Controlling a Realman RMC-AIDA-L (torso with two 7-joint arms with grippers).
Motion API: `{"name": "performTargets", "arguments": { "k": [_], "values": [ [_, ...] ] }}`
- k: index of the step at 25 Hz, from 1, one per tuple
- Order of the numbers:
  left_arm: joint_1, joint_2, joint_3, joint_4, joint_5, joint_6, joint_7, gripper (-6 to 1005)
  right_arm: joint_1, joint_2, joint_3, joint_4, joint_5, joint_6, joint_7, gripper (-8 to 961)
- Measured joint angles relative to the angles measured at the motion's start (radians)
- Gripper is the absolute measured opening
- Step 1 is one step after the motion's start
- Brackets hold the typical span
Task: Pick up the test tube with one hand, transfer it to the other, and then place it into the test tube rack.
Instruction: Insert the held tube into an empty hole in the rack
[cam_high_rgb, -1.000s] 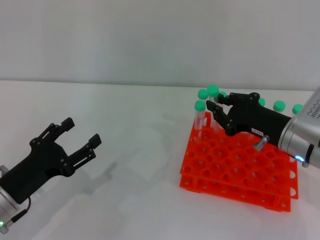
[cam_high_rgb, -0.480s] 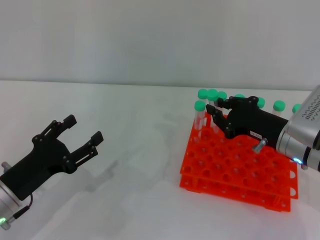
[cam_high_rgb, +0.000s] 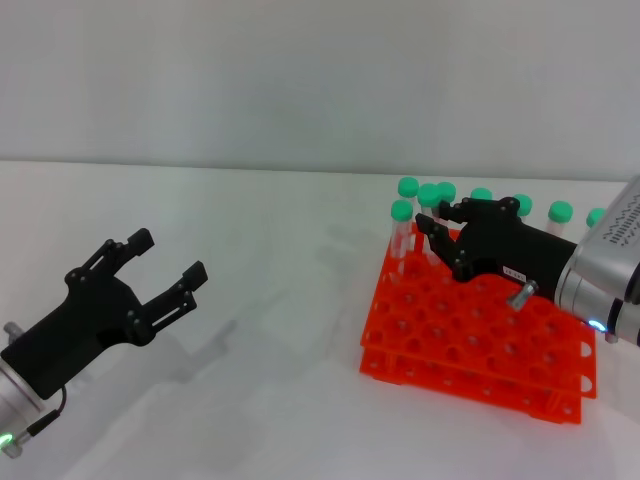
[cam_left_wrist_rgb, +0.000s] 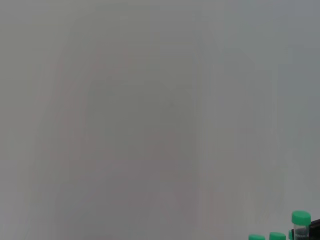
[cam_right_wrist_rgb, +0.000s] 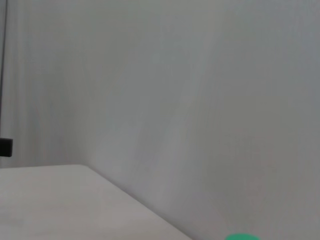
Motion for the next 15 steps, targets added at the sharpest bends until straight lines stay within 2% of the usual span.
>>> {"name": "performTargets", "arguments": {
  "k": [15],
  "values": [
    [-0.005,-0.002,0.002,0.000,0.000,0.000,0.000,876,0.004,0.003,-0.031,-0.001,0.000,0.018,-0.018,355]
  ]
}}
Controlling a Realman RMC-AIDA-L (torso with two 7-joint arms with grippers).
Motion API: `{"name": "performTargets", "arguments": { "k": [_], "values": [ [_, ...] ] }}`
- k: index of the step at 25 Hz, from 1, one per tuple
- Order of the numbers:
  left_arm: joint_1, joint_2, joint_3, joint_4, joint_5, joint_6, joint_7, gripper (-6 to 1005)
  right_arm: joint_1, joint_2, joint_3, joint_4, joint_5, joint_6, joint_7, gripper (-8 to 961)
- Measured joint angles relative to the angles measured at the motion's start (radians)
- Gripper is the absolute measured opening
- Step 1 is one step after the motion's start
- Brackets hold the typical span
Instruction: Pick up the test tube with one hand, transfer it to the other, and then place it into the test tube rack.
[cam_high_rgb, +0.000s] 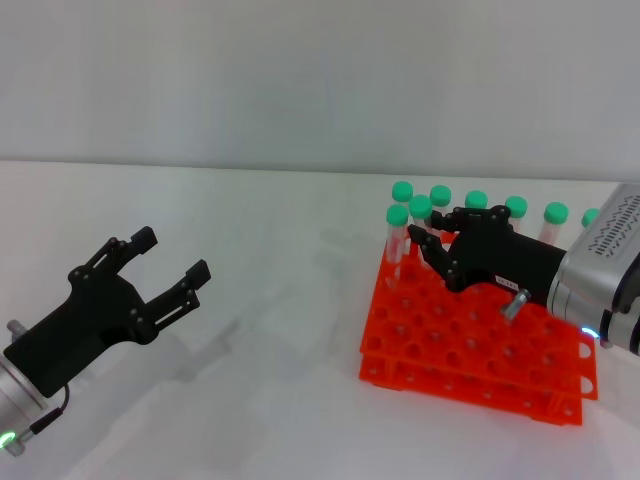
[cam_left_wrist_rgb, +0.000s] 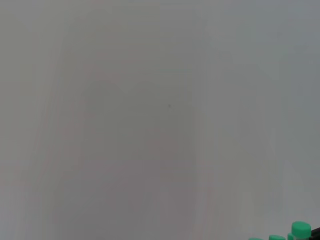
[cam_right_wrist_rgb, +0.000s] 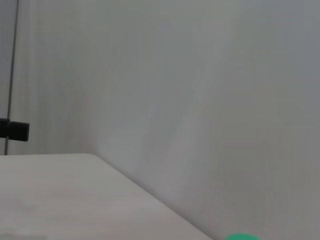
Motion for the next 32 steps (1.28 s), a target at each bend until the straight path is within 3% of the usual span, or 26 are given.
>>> {"name": "performTargets", "arguments": {
  "k": [13,24,32],
  "values": [
    [0.002,-0.001,0.001,0.000,0.000,0.000,0.000,876,-0.008,0.003,0.009,0.001,0.034,-0.005,-0.005,373],
    [0.006,-0.001,-0.002,0.000,0.000,0.000,-0.001,876,-0.043,-0.005,0.033,-0.016,0.036,-0.083,-0.001,801],
    [0.013,0.002,-0.002,-0.003,-0.029,0.004,0.000,876,-0.161,-0.027,0.090,-0.125,0.025,-0.176,0.001,807]
  ]
}}
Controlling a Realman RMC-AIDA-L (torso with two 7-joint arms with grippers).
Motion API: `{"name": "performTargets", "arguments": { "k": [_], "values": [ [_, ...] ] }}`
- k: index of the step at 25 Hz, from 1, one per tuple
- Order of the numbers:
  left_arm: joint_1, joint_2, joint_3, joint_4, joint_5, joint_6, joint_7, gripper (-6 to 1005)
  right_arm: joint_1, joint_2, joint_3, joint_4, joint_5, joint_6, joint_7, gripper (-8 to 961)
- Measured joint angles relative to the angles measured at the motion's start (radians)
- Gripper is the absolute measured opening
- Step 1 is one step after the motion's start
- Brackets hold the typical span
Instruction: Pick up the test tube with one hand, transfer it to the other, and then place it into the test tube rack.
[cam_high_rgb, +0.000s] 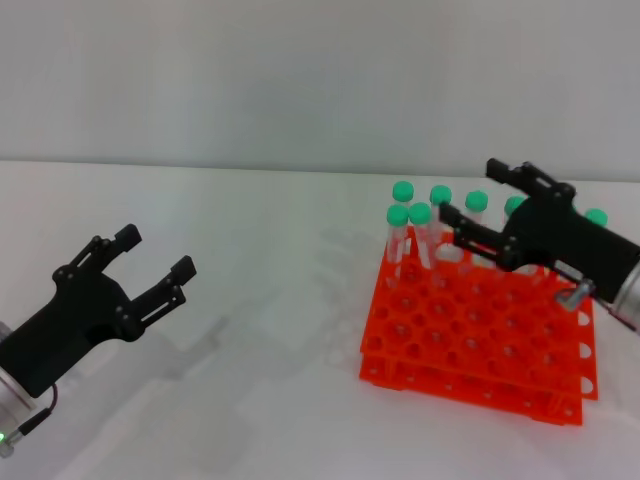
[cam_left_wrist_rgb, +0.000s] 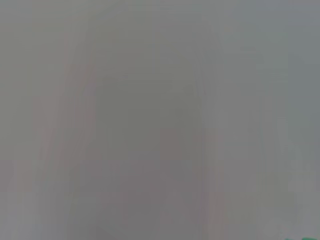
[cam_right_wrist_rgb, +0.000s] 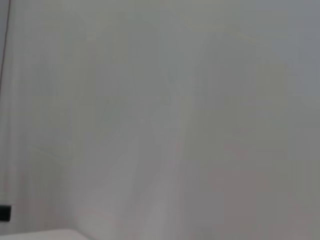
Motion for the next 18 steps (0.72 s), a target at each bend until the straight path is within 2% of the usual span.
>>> {"name": "performTargets", "arguments": {
  "k": [3,9,10,11,13,18],
  "values": [
    [0.007,0.000,0.000,-0.004,-0.013,0.000,0.000,876,-0.051,-0.009,0.000,-0.081,-0.002,-0.002,0.001,806],
    [0.012,0.002,0.000,-0.008,-0.056,-0.010,0.000,876,-0.217,-0.022,0.039,-0.304,-0.046,-0.016,0.001,804],
    [0.014,0.002,0.000,-0.008,-0.069,-0.011,0.000,876,-0.260,-0.022,0.065,-0.344,-0.058,-0.044,0.001,804],
    [0.017,0.002,0.000,-0.008,-0.080,-0.011,0.000,876,-0.260,-0.022,0.065,-0.344,-0.058,-0.044,0.001,804],
    [0.027,0.002,0.000,-0.008,-0.107,-0.011,0.000,876,-0.318,-0.018,0.110,-0.387,-0.067,-0.105,0.002,803],
    [0.056,0.002,0.000,-0.012,-0.169,-0.007,0.000,876,-0.399,-0.002,0.234,-0.393,-0.068,-0.266,0.012,801]
  ]
}}
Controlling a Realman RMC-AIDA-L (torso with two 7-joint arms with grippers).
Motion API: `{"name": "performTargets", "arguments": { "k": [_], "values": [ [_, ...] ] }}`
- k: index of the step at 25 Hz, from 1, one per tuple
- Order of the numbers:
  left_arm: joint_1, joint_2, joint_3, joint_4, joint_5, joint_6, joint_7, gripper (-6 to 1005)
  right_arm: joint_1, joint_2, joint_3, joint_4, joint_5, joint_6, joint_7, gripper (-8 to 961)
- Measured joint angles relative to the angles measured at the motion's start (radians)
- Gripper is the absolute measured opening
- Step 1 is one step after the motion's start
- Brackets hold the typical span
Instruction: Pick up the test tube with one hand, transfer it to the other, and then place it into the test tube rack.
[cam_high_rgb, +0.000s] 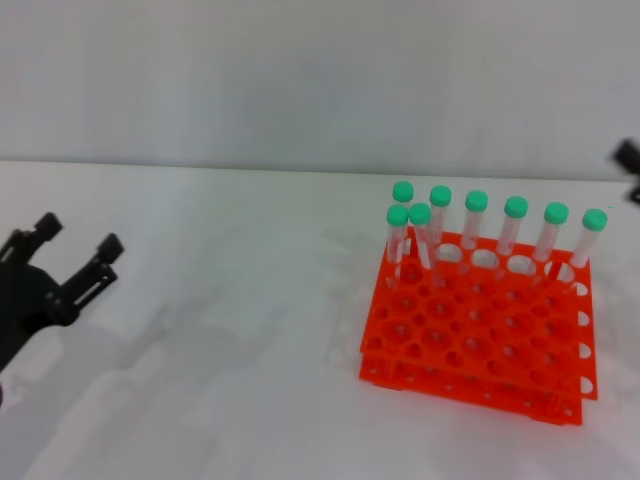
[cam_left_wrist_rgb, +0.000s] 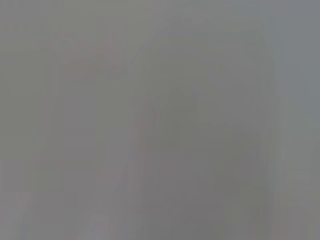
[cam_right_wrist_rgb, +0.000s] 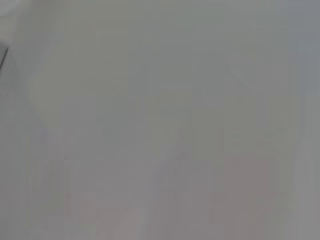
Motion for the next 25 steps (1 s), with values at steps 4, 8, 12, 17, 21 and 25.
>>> {"name": "performTargets", "arguments": {
  "k": [4,8,12,17,21,25],
  "values": [
    [0.011,0.000,-0.001,-0.010,-0.031,0.001,0.000,876,-0.024,0.006,0.093,0.058,0.003,-0.113,0.034,800],
    [0.012,0.000,-0.009,-0.011,-0.049,0.001,0.000,876,-0.018,0.006,0.177,0.169,0.011,-0.223,0.048,799],
    [0.005,0.000,-0.009,-0.011,-0.060,-0.002,0.000,876,-0.005,0.007,0.212,0.242,0.013,-0.263,0.049,799],
    [0.000,0.000,-0.009,-0.010,-0.070,-0.007,0.007,876,0.032,0.007,0.239,0.336,0.014,-0.285,0.037,799],
    [-0.006,-0.001,-0.009,-0.004,-0.085,-0.009,0.017,876,0.062,0.007,0.271,0.412,0.016,-0.332,0.013,800],
    [-0.014,-0.002,-0.009,-0.002,-0.088,-0.012,0.021,876,0.096,0.008,0.289,0.487,0.027,-0.346,-0.011,800]
  ]
}}
